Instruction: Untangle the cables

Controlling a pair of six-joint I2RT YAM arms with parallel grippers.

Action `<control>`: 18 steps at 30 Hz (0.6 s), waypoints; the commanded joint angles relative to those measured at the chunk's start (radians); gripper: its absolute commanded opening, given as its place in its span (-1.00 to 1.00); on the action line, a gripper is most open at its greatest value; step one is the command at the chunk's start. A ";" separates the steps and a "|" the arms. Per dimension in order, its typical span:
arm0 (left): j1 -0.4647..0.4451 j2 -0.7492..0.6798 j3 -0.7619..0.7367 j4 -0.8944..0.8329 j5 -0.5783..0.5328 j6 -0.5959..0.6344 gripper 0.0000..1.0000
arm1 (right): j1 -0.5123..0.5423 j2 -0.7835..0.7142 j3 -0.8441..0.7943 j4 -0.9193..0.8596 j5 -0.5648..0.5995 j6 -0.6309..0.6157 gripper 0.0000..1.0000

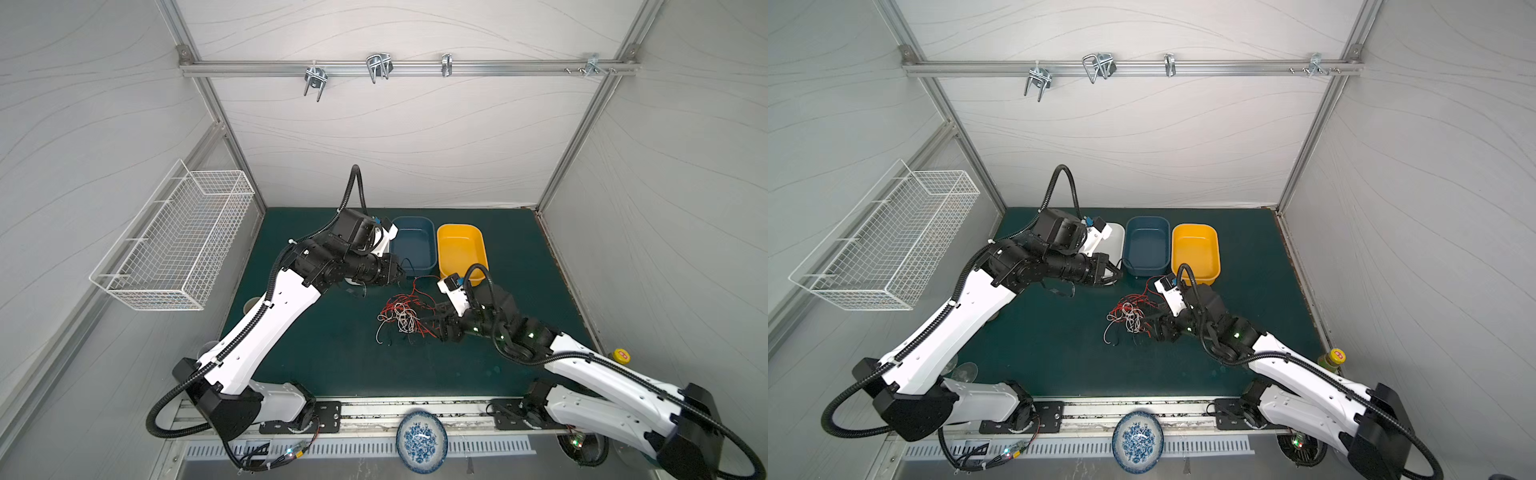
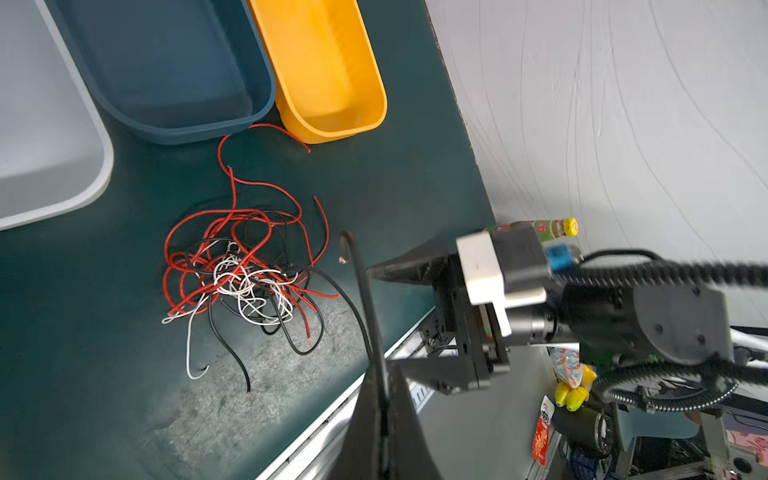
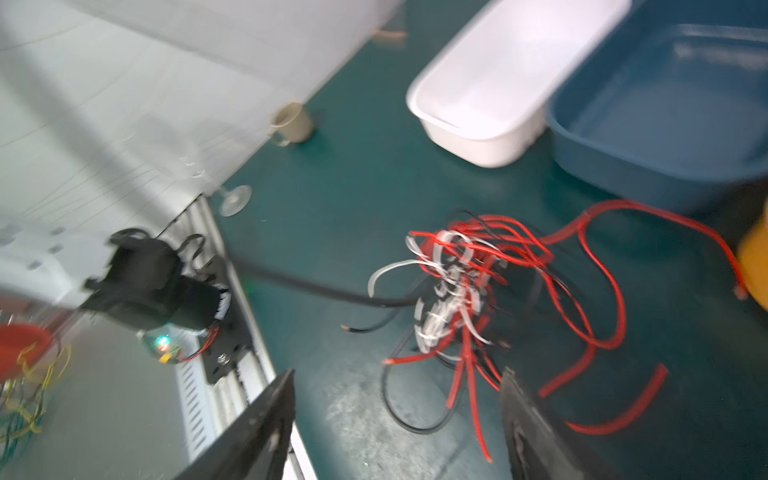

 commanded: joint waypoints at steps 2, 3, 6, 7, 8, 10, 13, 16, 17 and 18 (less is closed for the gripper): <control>0.004 0.039 0.053 -0.047 0.039 -0.018 -1.00 | 0.063 0.002 0.048 0.009 0.124 -0.098 0.58; 0.004 0.042 0.058 -0.049 0.046 -0.021 -1.00 | 0.073 0.008 0.061 0.007 0.140 -0.109 0.58; 0.004 0.052 0.072 -0.062 0.057 -0.026 -1.00 | 0.102 0.027 0.089 0.010 0.209 -0.140 0.59; 0.004 0.055 0.078 -0.068 0.060 -0.025 -1.00 | 0.109 0.029 0.097 0.018 0.229 -0.146 0.58; 0.003 0.057 0.082 -0.075 0.062 -0.027 -1.00 | 0.112 0.032 0.101 0.031 0.238 -0.154 0.59; 0.003 0.056 0.082 -0.074 0.071 -0.030 -1.00 | 0.112 0.047 0.105 0.063 0.233 -0.170 0.57; 0.002 0.051 0.080 -0.072 0.073 -0.034 -1.00 | 0.112 0.091 0.129 0.066 0.235 -0.182 0.41; 0.003 0.045 0.073 -0.069 0.075 -0.035 -1.00 | 0.112 0.123 0.135 0.081 0.218 -0.182 0.32; 0.003 0.044 0.072 -0.069 0.076 -0.036 -1.00 | 0.112 0.129 0.130 0.092 0.222 -0.182 0.23; 0.003 0.042 0.071 -0.069 0.078 -0.036 -1.00 | 0.111 0.133 0.126 0.103 0.229 -0.182 0.10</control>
